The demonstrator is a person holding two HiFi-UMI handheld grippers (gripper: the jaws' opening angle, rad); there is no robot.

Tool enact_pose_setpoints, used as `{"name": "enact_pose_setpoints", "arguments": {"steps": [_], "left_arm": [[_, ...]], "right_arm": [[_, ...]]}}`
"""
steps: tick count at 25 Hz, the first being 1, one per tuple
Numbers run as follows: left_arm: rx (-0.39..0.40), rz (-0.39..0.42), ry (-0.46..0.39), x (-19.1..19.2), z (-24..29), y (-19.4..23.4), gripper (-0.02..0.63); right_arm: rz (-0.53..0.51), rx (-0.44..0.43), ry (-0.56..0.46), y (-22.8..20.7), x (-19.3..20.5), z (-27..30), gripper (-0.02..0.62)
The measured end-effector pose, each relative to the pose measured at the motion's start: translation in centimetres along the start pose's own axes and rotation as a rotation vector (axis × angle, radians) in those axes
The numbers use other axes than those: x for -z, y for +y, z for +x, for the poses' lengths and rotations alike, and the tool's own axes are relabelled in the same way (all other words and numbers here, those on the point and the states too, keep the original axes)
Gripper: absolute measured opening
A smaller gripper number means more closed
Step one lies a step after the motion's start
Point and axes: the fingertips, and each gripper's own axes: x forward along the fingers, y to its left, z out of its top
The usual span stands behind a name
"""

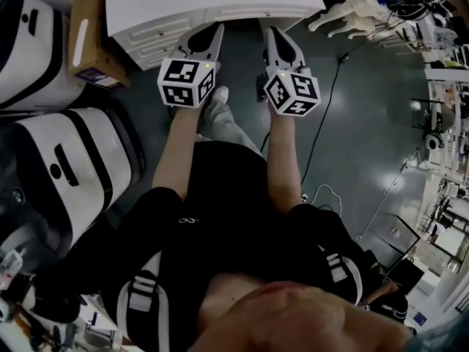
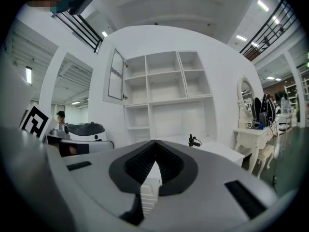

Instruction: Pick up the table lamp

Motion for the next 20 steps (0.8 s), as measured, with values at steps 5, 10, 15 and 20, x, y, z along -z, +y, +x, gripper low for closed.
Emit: {"name": "enact_pose_setpoints", "arguments": {"steps": [5, 10, 15, 20], "left_arm": [[0.022, -0.053, -0.004, 0.0, 3.1, 0.2, 0.008], [0.016, -0.042, 0.017, 0.4, 6.9, 0.7, 0.009], [-0.002, -0.006, 0.053, -0.1, 11.4, 2.2, 0.009], [-0.008, 0.007, 0.06, -0.5, 16.4, 2.7, 0.009]], "right_arm": [[0.018, 0.019, 0.017, -3.2, 0.7, 1.7, 0.017], [0.065, 0.038, 0.03, -7.2, 1.4, 4.5, 0.017], [0.125, 0.039, 0.042, -10.2, 2.5, 8.1, 0.017], [0.154, 0.067, 0.041, -14.9, 2.3, 10.3, 0.017]]}}
